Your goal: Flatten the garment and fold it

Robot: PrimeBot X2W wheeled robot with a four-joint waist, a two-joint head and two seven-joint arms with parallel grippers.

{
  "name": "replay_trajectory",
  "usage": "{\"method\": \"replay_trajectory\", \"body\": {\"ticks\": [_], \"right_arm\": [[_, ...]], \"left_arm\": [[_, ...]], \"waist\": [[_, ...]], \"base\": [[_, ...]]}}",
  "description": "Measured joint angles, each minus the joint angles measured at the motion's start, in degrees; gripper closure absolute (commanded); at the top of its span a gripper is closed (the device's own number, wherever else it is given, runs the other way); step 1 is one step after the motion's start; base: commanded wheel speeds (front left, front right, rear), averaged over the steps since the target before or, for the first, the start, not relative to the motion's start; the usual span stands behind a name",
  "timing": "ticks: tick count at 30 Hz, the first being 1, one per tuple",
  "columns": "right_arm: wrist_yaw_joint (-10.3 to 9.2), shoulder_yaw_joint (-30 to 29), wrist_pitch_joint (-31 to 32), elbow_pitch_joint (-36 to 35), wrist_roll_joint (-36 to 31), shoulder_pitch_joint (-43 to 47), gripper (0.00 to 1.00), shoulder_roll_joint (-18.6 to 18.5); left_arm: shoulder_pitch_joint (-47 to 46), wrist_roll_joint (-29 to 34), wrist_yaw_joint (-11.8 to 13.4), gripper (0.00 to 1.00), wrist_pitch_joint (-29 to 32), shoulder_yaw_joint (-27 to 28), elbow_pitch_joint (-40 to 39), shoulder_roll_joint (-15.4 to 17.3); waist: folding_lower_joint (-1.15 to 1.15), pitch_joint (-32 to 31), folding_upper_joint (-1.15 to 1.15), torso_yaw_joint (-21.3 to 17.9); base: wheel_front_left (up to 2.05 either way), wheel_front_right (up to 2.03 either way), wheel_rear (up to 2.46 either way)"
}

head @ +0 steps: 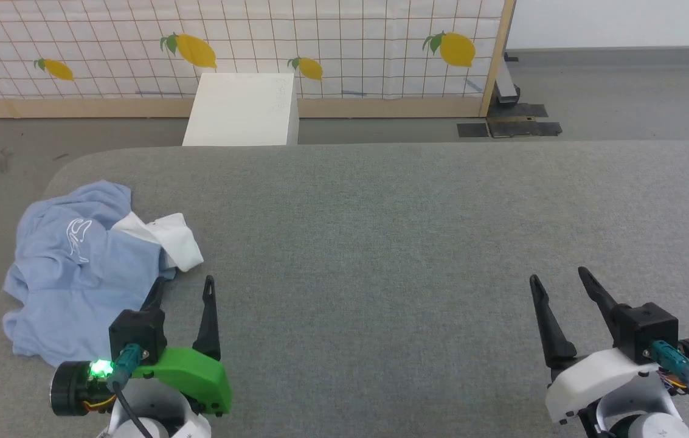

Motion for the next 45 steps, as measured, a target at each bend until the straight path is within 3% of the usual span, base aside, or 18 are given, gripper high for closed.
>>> {"method": "replay_trajectory", "body": {"ticks": [45], "right_arm": [[0.00, -2.6, -5.5, 2.2, 4.0, 0.8, 0.00, 0.0]], "left_arm": [[-0.2, -4.0, -1.5, 0.00, -5.1, -2.0, 4.7, 1.8]], "waist": [[0.00, -0.2, 0.00, 0.0]], "base": [[0.00, 0.00, 0.00]]}}
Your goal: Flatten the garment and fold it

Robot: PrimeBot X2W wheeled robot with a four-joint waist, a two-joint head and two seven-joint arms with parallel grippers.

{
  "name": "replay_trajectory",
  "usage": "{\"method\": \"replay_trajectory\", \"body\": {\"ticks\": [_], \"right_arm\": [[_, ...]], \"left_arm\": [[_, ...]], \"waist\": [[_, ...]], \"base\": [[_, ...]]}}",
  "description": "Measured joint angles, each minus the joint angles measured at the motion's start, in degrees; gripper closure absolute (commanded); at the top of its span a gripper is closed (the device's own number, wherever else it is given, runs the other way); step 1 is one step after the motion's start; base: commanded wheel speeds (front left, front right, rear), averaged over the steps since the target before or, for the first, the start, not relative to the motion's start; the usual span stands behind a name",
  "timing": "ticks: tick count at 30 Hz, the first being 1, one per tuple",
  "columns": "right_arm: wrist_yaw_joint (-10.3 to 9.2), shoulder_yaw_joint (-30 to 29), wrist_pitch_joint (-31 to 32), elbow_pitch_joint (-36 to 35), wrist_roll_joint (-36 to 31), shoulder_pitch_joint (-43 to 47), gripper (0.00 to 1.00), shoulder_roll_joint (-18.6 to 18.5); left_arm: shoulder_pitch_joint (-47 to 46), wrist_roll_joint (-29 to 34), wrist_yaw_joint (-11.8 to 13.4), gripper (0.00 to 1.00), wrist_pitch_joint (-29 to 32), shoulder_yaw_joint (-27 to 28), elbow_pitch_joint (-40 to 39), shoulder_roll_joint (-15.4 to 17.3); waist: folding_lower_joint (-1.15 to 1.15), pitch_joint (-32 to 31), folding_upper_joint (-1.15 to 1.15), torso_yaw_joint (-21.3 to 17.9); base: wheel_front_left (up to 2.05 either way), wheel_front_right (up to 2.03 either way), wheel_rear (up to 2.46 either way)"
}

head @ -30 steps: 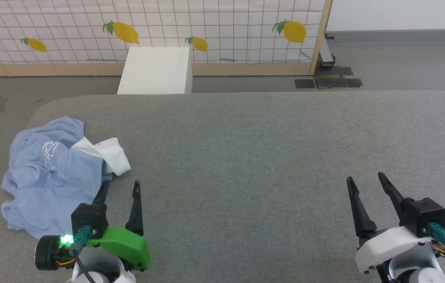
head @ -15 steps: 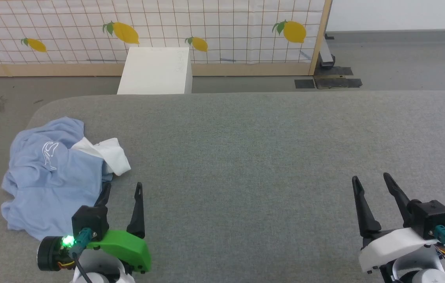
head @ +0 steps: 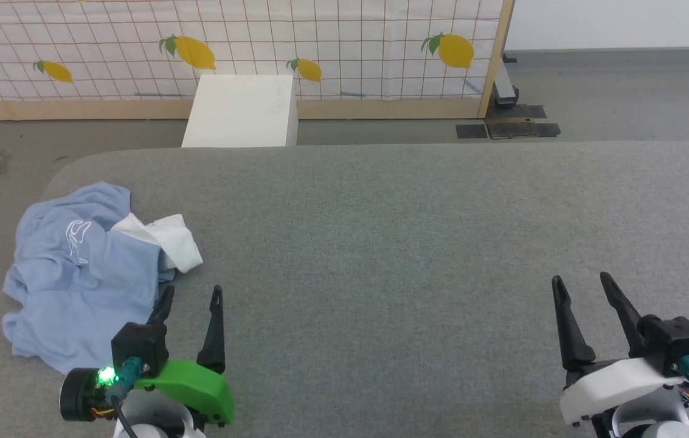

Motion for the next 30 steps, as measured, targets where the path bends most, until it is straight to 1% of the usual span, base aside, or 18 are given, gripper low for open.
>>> {"method": "replay_trajectory", "body": {"ticks": [6, 17, 20, 23, 24, 30], "right_arm": [[0.00, -0.2, -0.6, 0.3, 0.4, 0.2, 0.00, 0.0], [0.00, -0.7, -2.5, 1.6, 1.5, 0.6, 0.00, 0.0], [0.00, -0.7, -3.5, 2.4, 2.0, 0.6, 0.00, 0.0], [0.00, -0.6, -3.9, 2.8, 2.2, 0.6, 0.00, 0.0], [0.00, -0.4, -4.1, 3.2, 2.3, 0.6, 0.00, 0.0], [0.00, 0.1, -4.9, 4.1, 2.4, 0.6, 0.00, 0.0]], "left_arm": [[0.0, -0.6, -0.2, 0.00, -1.0, -0.3, 0.8, 0.3], [0.0, -2.1, -0.2, 0.00, -2.7, -0.7, 1.9, 1.4], [-0.2, -3.5, -0.1, 0.00, -3.9, -0.9, 2.7, 2.2], [-0.5, -3.7, -0.1, 0.00, -4.1, -1.0, 3.0, 2.4], [-0.6, -4.2, -0.1, 0.00, -4.5, -0.9, 3.3, 2.7], [-0.7, -4.6, 0.0, 0.00, -5.1, -1.4, 3.5, 3.2]], "waist": [[0.00, -0.2, 0.00, 0.1], [0.00, -0.5, 0.00, 1.8], [0.00, -0.4, 0.00, 5.1], [0.00, -0.3, 0.00, 6.7], [0.00, -0.2, 0.00, 8.6], [0.00, 0.0, 0.00, 12.8]], "base": [[0.00, 0.00, 0.00], [0.00, 0.00, 0.00], [0.00, 0.00, 0.00], [0.00, 0.00, 0.00], [0.00, 0.00, 0.00], [0.00, 0.00, 0.00]]}}
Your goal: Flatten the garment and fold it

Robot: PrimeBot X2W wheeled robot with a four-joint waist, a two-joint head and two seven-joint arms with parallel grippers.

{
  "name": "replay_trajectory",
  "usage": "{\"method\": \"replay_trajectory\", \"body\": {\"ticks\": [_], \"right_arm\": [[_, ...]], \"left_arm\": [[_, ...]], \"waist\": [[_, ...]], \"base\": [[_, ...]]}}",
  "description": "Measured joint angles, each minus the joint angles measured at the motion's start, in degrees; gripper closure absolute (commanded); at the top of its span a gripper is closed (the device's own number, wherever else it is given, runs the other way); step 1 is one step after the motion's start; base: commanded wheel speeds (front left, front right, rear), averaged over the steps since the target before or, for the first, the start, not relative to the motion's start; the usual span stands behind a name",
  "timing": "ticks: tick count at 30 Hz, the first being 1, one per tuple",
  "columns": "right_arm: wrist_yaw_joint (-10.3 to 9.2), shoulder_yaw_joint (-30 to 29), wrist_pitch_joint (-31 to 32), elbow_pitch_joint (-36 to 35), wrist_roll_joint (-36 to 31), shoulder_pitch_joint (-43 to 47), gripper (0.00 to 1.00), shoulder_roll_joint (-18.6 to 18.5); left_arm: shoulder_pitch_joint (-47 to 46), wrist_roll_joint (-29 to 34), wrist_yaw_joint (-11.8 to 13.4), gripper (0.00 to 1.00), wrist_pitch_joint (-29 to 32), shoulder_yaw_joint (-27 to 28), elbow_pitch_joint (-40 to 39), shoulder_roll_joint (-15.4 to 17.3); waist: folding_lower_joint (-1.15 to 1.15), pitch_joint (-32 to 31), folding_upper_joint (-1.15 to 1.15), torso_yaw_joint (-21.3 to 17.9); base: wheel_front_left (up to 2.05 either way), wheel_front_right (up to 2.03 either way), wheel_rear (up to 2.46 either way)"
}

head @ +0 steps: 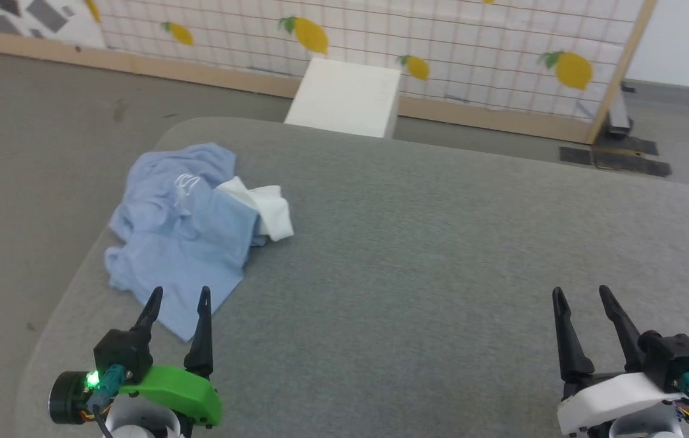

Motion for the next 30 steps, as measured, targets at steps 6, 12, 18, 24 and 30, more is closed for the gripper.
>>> {"method": "replay_trajectory", "body": {"ticks": [6, 12, 18, 24, 30], "right_arm": [[0.00, 0.9, -1.1, 1.6, 1.0, -0.1, 0.00, 0.0], [0.00, 1.3, -1.7, 2.7, 1.5, -0.1, 0.00, 0.0], [-0.01, 1.7, -2.2, 3.5, 2.0, -0.1, 0.00, 0.0], [-0.01, 2.5, -2.9, 4.3, 2.5, -0.2, 0.00, 0.1], [-0.01, 3.0, -3.4, 5.0, 3.3, -0.2, 0.00, 0.1]], "left_arm": [[0.0, -1.1, 0.2, 0.00, -0.9, -0.2, 0.8, 1.0], [0.0, -2.1, 0.6, 0.00, -1.4, -0.7, 1.2, 1.4], [0.0, -2.7, 0.6, 0.00, -1.9, -1.3, 1.5, 1.9], [0.0, -3.5, 0.7, 0.00, -2.4, -1.7, 1.8, 2.7], [0.2, -4.0, 0.9, 0.00, -2.6, -1.9, 2.1, 3.4]], "waist": [[0.00, 0.0, 0.00, 6.3], [0.00, -0.2, 0.00, 11.3], [0.00, -0.4, 0.00, 16.2], [0.00, -0.5, 0.00, 21.0], [0.00, -0.6, 0.00, 24.8]], "base": [[0.00, 0.00, 0.00], [0.00, 0.00, 0.00], [0.00, 0.00, 0.00], [0.00, 0.00, 0.00], [0.00, 0.00, 0.00]]}}
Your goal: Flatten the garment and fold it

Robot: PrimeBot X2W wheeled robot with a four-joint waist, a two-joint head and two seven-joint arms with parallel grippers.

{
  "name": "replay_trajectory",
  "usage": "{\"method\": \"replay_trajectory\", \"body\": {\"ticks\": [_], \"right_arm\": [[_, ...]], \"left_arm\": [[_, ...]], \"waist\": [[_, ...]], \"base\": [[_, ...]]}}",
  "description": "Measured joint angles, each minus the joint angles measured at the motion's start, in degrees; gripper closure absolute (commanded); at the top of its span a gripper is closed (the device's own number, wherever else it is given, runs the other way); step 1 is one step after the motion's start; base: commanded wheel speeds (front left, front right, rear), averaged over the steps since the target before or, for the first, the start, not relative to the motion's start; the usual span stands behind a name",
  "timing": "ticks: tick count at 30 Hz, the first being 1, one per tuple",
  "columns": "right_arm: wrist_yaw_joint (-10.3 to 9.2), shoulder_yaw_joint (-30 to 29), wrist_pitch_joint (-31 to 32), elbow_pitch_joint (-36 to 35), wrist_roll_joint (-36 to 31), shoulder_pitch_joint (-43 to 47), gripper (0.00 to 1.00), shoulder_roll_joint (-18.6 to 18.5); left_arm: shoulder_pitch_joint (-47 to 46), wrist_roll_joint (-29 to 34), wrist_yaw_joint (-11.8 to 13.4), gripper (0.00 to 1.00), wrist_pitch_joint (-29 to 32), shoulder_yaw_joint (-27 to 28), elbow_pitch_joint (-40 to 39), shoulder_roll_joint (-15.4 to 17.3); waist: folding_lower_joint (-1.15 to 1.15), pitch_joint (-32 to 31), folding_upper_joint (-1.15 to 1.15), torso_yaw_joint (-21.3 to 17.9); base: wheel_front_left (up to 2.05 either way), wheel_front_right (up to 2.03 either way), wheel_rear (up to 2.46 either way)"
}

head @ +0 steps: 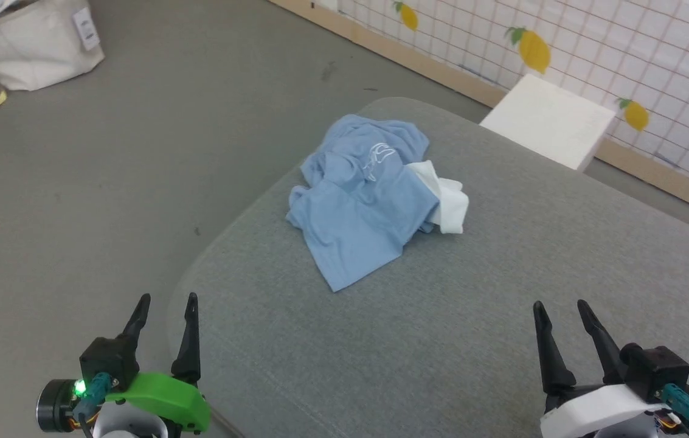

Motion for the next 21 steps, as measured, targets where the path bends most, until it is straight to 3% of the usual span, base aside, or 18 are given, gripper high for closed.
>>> {"method": "replay_trajectory", "body": {"ticks": [15, 21], "right_arm": [[0.00, 0.7, 0.0, 0.1, 0.2, 0.0, 0.00, 0.0], [0.00, 0.9, 0.6, -0.6, -0.6, -1.2, 0.00, 0.0]], "left_arm": [[-0.2, -1.8, 0.0, 0.00, -0.2, -0.5, 0.0, 0.5], [-6.5, -4.5, -2.5, 0.00, 0.4, -0.1, 0.8, 1.0]], "waist": [[0.00, 0.1, 0.00, 0.1], [0.00, 1.2, 0.00, -1.3]], "base": [[0.00, 0.00, 0.00], [0.00, 0.00, 0.00]]}}
